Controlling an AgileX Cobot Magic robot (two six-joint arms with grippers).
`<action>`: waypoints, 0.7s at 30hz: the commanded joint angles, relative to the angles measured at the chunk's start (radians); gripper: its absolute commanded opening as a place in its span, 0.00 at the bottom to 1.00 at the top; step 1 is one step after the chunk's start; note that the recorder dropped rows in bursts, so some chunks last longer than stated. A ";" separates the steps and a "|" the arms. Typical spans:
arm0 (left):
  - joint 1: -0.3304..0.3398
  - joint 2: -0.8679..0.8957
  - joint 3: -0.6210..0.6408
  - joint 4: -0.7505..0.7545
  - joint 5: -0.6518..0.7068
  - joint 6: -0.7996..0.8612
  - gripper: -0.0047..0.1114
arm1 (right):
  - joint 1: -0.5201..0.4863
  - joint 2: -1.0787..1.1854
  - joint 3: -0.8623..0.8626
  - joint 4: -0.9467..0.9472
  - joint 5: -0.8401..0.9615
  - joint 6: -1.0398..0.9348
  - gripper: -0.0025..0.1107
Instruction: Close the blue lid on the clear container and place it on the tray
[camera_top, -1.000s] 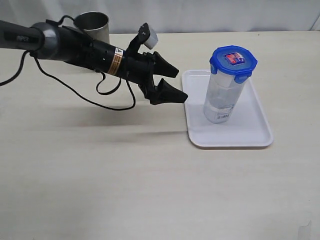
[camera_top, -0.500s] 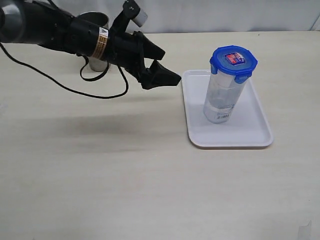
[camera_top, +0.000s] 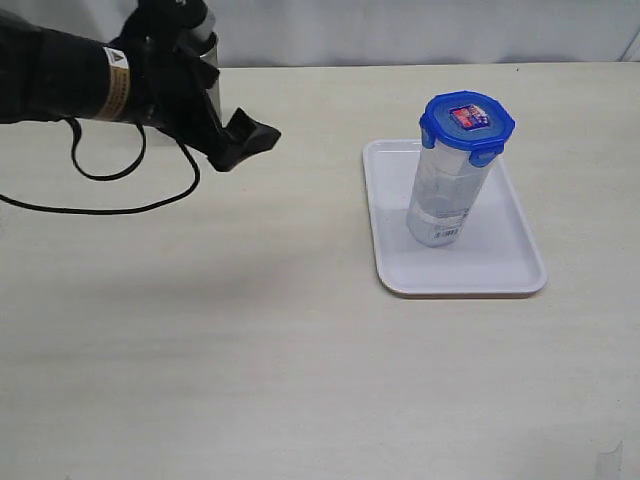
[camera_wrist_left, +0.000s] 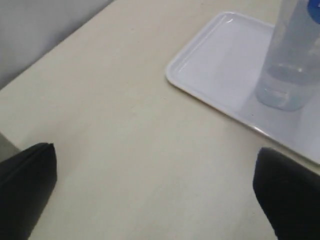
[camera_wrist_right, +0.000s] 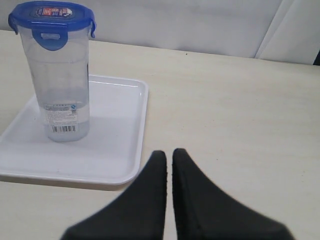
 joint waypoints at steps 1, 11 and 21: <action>0.002 -0.115 0.072 -0.006 0.075 -0.004 0.95 | -0.006 -0.005 0.001 0.008 -0.002 -0.001 0.06; 0.002 -0.365 0.248 -0.070 0.080 -0.005 0.95 | -0.006 -0.005 0.001 0.008 -0.002 -0.001 0.06; 0.002 -0.668 0.423 -0.142 0.076 -0.003 0.95 | -0.006 -0.005 0.001 0.008 -0.002 -0.001 0.06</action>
